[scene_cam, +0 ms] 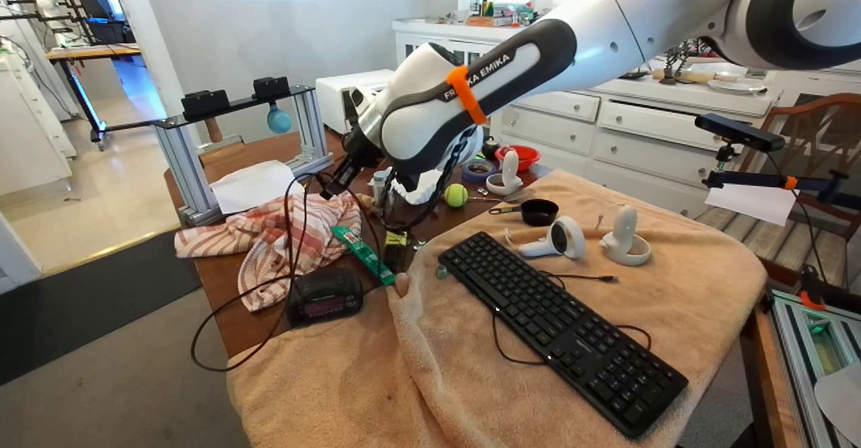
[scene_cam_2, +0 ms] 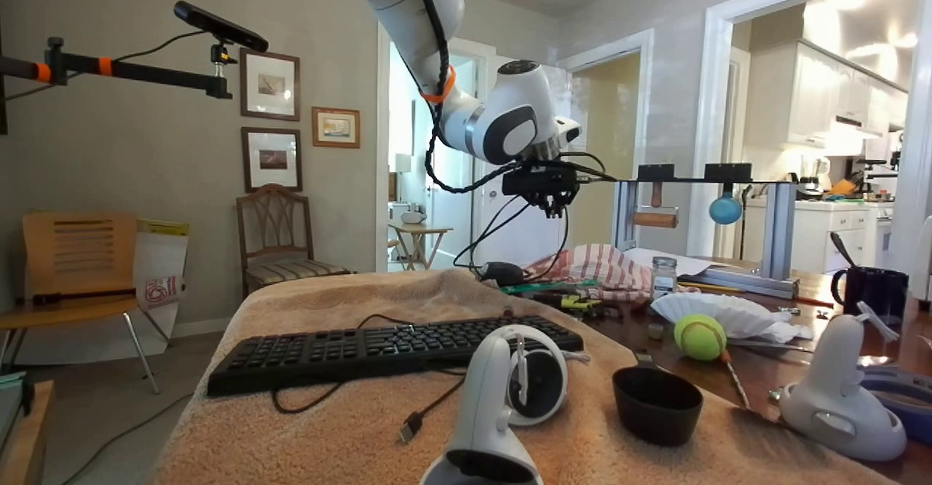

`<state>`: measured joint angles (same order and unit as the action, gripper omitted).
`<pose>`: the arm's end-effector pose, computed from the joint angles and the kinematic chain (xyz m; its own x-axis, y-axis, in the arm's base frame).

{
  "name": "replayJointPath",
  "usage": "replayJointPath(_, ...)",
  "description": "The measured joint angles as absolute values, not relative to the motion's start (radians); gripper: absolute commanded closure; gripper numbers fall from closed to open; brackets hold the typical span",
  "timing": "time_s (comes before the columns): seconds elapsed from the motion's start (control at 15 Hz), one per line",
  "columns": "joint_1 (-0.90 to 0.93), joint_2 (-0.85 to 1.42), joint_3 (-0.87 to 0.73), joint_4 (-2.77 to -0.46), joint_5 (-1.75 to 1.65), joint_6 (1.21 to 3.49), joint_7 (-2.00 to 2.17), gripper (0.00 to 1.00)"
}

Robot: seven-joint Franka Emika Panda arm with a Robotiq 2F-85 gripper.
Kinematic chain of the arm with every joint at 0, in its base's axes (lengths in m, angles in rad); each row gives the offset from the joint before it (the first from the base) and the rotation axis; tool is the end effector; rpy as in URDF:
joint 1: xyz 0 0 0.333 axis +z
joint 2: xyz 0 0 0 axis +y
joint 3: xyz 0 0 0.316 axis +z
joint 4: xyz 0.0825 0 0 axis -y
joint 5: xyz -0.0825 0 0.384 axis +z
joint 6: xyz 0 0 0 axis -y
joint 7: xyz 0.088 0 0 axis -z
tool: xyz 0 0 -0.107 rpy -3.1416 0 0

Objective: Move the black cable away from the orange towel

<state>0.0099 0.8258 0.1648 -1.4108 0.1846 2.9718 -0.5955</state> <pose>0.7730 0.0865 0.2970 0.6205 0.4013 0.6737 0.4267 -0.8936 0.1393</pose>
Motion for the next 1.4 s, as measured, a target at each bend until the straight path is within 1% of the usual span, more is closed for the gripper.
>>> replayJointPath(0.2,0.071,0.826,0.019,-1.437,0.074,3.114,-0.421,0.94)
replayJointPath(0.4,0.180,0.832,-0.208,-1.456,0.058,3.193,-0.282,0.94)
replayJointPath(0.47,0.214,0.839,-0.283,-1.457,0.058,3.198,-0.241,0.52)
replayJointPath(0.53,0.247,0.849,-0.358,-1.457,0.057,3.198,-0.201,0.51)
replayJointPath(0.8,0.397,0.914,-0.649,-1.458,0.059,3.133,-0.039,0.22)
replayJointPath(0.87,0.432,0.921,-0.684,-1.463,0.059,3.078,-0.027,0.16)
replayJointPath(0.93,0.441,0.911,-0.659,-1.467,0.037,3.046,-0.027,0.07)
replayJointPath(1.0,0.434,0.893,-0.601,-1.472,0.008,3.028,-0.027,0.01)
replayJointPath(1.2,0.372,0.828,-0.395,-1.485,-0.058,2.983,-0.058,0.00)
replayJointPath(1.4,0.257,0.753,-0.179,-1.505,-0.064,2.888,-0.162,0.00)
